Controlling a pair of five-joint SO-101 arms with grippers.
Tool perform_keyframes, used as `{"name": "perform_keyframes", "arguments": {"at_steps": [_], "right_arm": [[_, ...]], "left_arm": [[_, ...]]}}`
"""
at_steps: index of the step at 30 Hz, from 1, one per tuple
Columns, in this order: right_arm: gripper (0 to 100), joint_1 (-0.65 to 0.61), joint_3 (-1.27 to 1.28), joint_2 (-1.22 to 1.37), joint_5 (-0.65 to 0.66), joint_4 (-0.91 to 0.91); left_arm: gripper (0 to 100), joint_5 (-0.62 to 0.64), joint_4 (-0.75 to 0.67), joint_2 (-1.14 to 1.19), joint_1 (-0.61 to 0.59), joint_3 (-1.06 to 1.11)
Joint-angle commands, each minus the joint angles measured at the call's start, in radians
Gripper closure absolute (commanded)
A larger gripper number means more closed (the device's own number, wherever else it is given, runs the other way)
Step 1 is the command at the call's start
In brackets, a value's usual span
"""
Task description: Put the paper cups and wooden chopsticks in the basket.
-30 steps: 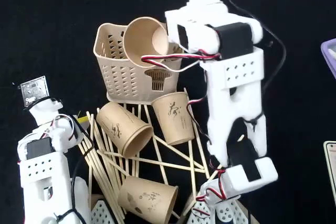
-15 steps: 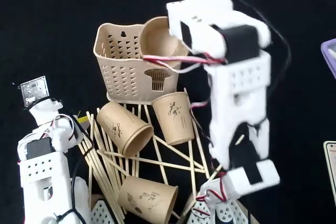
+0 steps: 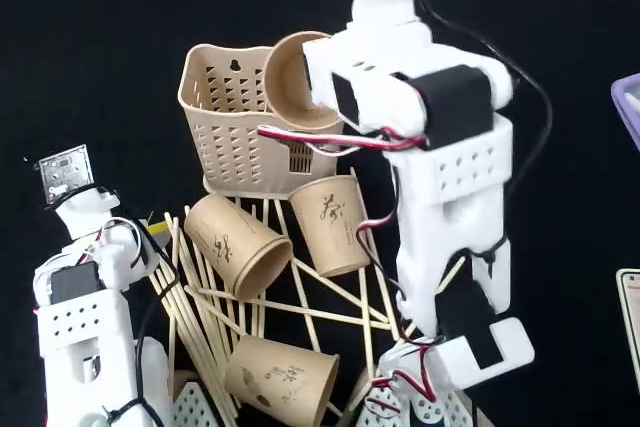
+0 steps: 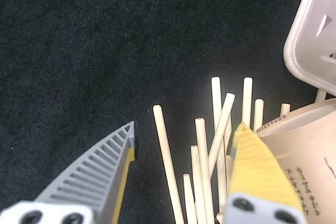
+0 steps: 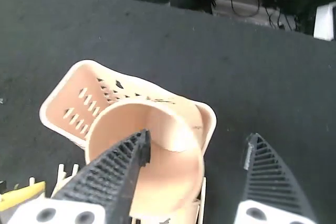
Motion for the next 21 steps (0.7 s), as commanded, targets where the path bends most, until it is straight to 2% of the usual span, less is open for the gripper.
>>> {"name": "perform_keyframes", "arguments": {"at_steps": [1,9,13,21], "right_arm": [[70.6,0.051,0.065,0.012,0.0,-0.086],[70.6,0.075,0.068,0.016,-0.008,-0.278],[70.5,0.075,0.077,0.013,-0.009,-0.298],[70.5,0.072,-0.004,-0.077,-0.002,-0.035]], "left_arm": [[71,0.003,-0.011,-0.015,-0.004,-0.012],[71,0.003,-0.011,-0.015,-0.001,-0.012],[71,0.003,-0.011,-0.015,-0.002,-0.012],[71,0.003,-0.011,-0.015,-0.001,-0.012]]}}
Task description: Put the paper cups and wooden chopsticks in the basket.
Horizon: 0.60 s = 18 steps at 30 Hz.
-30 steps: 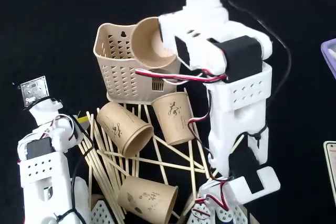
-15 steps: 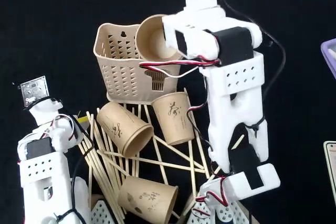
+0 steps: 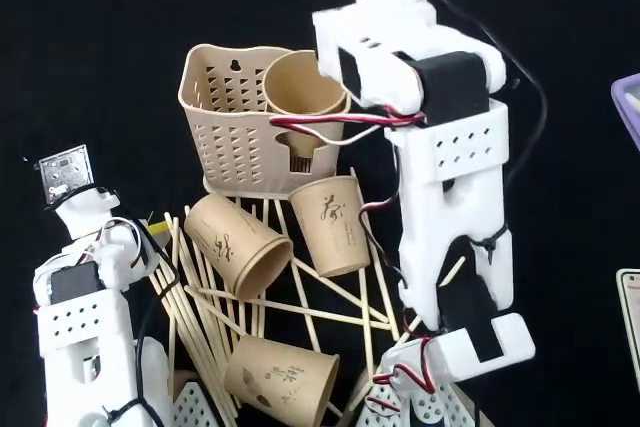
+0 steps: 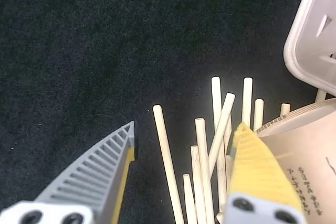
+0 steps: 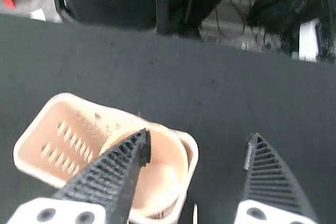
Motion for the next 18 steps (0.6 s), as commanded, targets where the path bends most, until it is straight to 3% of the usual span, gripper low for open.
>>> {"name": "perform_keyframes", "arguments": {"at_steps": [1,8,14,18], "right_arm": [[70.5,0.018,-0.067,-0.11,-0.002,0.152],[70.5,0.021,0.038,-0.222,-0.002,0.247],[70.5,0.018,0.45,-0.412,0.003,0.242],[70.5,0.017,0.756,-0.558,0.135,0.239]], "left_arm": [[71,0.003,-0.011,-0.015,0.001,-0.012],[71,0.003,-0.011,-0.015,0.001,-0.012],[71,0.003,-0.011,-0.015,0.001,-0.012],[71,0.003,-0.011,-0.015,0.001,-0.012]]}}
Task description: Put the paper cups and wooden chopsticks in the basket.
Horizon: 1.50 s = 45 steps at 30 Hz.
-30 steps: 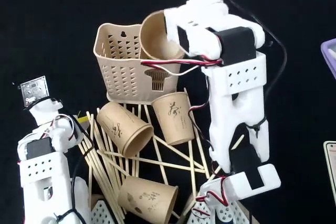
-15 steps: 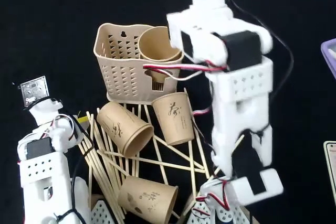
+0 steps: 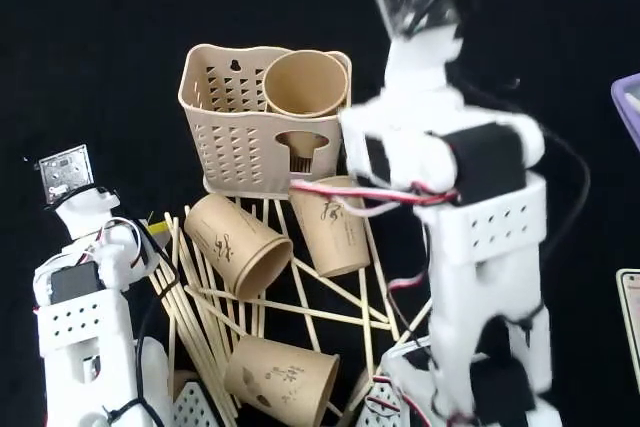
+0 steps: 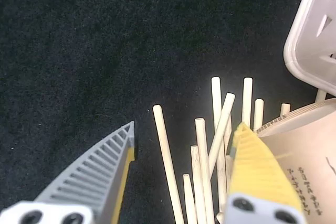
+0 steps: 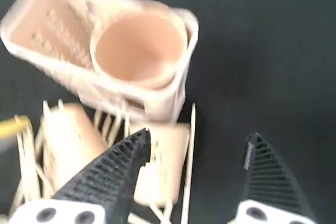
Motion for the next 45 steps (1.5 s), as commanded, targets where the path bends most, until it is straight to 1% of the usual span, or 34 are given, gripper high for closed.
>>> {"name": "perform_keyframes", "arguments": {"at_steps": [1,3,5,8,10,13,16,21,27,31,34,40,42,45], "right_arm": [[70.5,0.017,0.338,-0.186,0.158,0.015],[70.5,0.021,0.489,-0.254,0.262,-0.037],[70.5,0.023,0.664,-0.312,0.336,-0.132],[70.5,0.017,0.924,-0.397,0.333,-0.336],[70.5,0.021,1.07,-0.444,0.295,-0.5],[70.5,0.015,1.25,-0.507,0.181,-0.717],[70.5,-0.035,1.366,-0.545,0.077,-0.83],[70.5,-0.153,1.454,-0.582,0.072,-0.838],[70.5,-0.157,1.477,-0.602,0.072,-0.833],[70.5,-0.157,1.448,-0.639,0.072,-0.747],[70.4,-0.157,1.415,-0.704,0.072,-0.664],[70.2,-0.166,1.406,-0.881,0.072,-0.649],[70.2,-0.201,1.431,-0.921,0.072,-0.649],[70.2,-0.288,1.509,-0.941,0.072,-0.678]], "left_arm": [[71,0.003,-0.011,-0.015,0.001,-0.012],[71,0.003,-0.011,-0.015,0.001,-0.012],[71,0.003,-0.012,-0.015,0.001,-0.012],[71,0.003,-0.012,-0.015,0.001,-0.012],[71,0.003,-0.012,-0.015,0.001,-0.012],[71,0.003,-0.012,-0.015,0.001,-0.012],[71,0.003,-0.012,-0.015,0.001,-0.012],[71,0.003,-0.017,-0.015,0.001,-0.012],[71,0.003,-0.012,-0.015,0.001,-0.012],[71,0.003,-0.012,-0.015,0.001,-0.012],[71,0.003,-0.012,-0.015,0.001,-0.012],[71,0.003,-0.012,-0.015,0.001,-0.012],[71,0.003,-0.012,-0.015,0.001,-0.012],[71,0.003,-0.012,-0.015,0.001,-0.012]]}}
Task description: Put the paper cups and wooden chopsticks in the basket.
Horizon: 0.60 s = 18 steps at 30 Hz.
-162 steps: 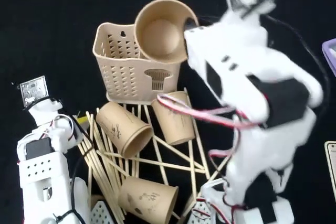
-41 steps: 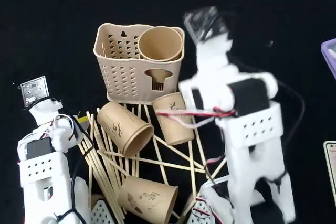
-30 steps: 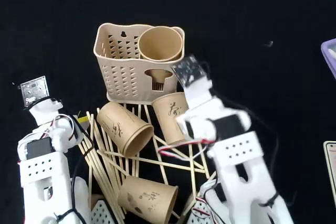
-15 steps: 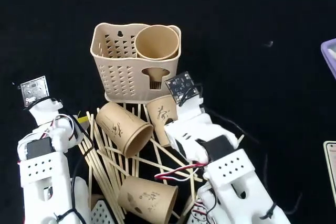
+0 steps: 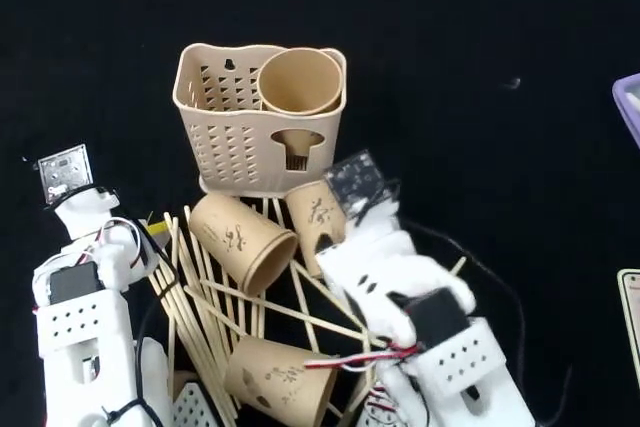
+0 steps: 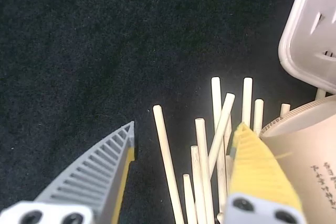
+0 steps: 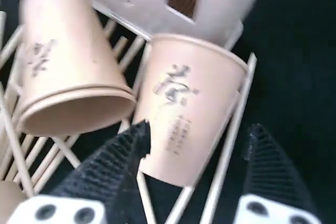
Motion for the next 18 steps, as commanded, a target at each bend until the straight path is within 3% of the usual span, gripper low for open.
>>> {"name": "perform_keyframes", "arguments": {"at_steps": [1,7,13,18], "right_arm": [[70.2,-0.117,0.088,-0.045,-0.011,-0.057],[70.3,-0.031,0.226,-0.054,0.003,-0.189],[70.4,0.319,0.225,-0.054,0.287,-0.135],[70.4,0.617,0.209,-0.056,0.459,-0.195]], "left_arm": [[71,0.003,-0.012,-0.015,0.001,-0.012],[71,0.003,-0.011,-0.015,0.001,-0.012],[71,0.003,-0.011,-0.015,0.001,-0.012],[71,0.003,-0.012,-0.015,0.001,-0.013]]}}
